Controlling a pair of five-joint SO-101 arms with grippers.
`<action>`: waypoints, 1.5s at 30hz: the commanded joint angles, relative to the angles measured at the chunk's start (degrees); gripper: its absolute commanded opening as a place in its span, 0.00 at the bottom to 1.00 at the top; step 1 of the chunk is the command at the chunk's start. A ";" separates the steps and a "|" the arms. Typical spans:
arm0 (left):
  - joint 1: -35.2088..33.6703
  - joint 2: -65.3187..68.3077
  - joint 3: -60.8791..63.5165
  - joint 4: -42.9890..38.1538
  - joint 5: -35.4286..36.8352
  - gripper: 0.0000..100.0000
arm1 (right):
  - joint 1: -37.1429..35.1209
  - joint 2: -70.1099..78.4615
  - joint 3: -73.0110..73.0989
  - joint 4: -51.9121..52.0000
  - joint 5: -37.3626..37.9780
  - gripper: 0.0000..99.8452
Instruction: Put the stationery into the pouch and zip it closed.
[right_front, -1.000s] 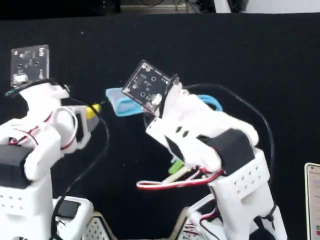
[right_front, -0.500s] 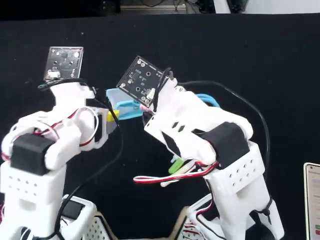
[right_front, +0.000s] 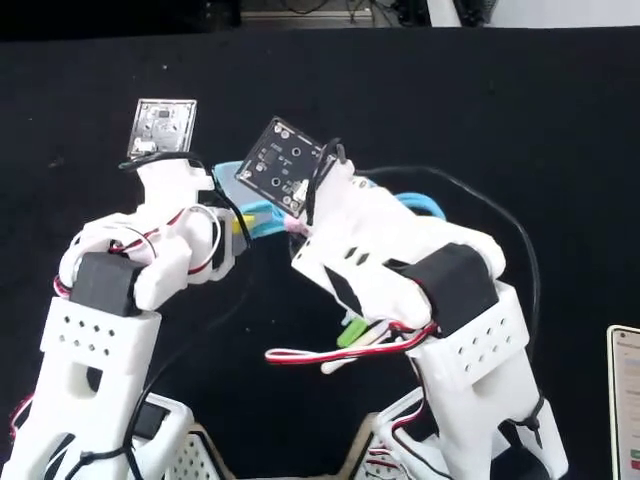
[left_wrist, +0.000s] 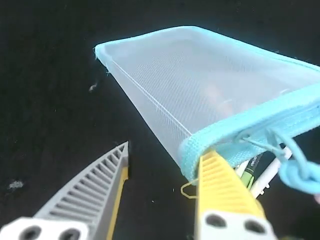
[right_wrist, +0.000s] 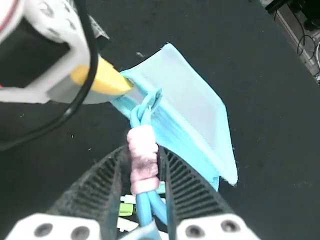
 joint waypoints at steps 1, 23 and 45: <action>0.04 -0.70 1.36 -2.90 -0.70 0.21 | -0.18 -0.04 -3.38 0.70 -0.35 0.01; -8.66 -12.75 -12.18 7.38 -3.78 0.03 | -0.09 -10.07 -3.56 -3.69 -0.44 0.01; -14.20 22.42 -41.71 25.41 -6.86 0.07 | 10.81 2.15 -7.78 0.53 0.00 0.01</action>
